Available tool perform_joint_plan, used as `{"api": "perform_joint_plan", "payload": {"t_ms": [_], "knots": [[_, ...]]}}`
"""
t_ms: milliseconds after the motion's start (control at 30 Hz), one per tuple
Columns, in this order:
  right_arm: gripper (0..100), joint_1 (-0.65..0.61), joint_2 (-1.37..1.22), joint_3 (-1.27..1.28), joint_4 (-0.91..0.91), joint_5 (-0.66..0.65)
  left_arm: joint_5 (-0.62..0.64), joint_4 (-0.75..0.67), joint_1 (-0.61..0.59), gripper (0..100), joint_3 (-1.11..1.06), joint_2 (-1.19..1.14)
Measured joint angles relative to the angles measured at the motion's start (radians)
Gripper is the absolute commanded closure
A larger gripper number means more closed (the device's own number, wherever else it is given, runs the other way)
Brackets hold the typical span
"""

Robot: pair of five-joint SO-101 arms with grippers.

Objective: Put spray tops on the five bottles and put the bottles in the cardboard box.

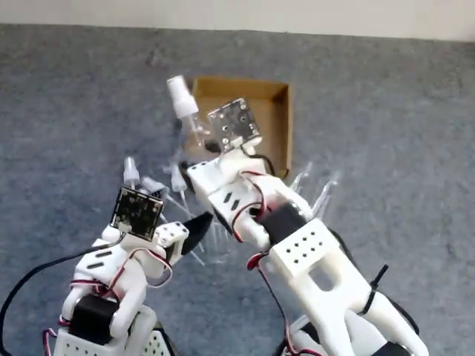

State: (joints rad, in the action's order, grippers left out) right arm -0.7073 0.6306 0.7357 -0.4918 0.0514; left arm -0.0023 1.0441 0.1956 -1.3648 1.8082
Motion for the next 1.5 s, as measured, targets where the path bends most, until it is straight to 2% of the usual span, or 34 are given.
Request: {"api": "perform_joint_plan", "payload": {"t_ms": [300,467,967,1100,1267,1500], "knots": [[99.5,-0.025,-0.002,0.000,-0.092,0.000,0.002,-0.080,-0.064,70,-0.025,0.011],[99.5,-0.025,0.092,0.000,-0.118,0.000,0.003,-0.141,-0.069,70,-0.060,0.012],[99.5,-0.023,0.163,-0.005,-0.242,0.002,0.002,-0.149,-0.064,70,-0.069,0.012],[99.5,0.006,0.163,-0.005,-0.242,0.003,0.002,-0.149,-0.064,72,-0.069,0.012],[99.5,0.106,0.164,-0.003,-0.265,0.003,-0.005,-0.149,-0.078,74,-0.074,0.002],[99.5,0.124,0.166,-0.003,-0.265,0.003,-0.005,-0.149,-0.078,74,-0.074,0.000]]}}
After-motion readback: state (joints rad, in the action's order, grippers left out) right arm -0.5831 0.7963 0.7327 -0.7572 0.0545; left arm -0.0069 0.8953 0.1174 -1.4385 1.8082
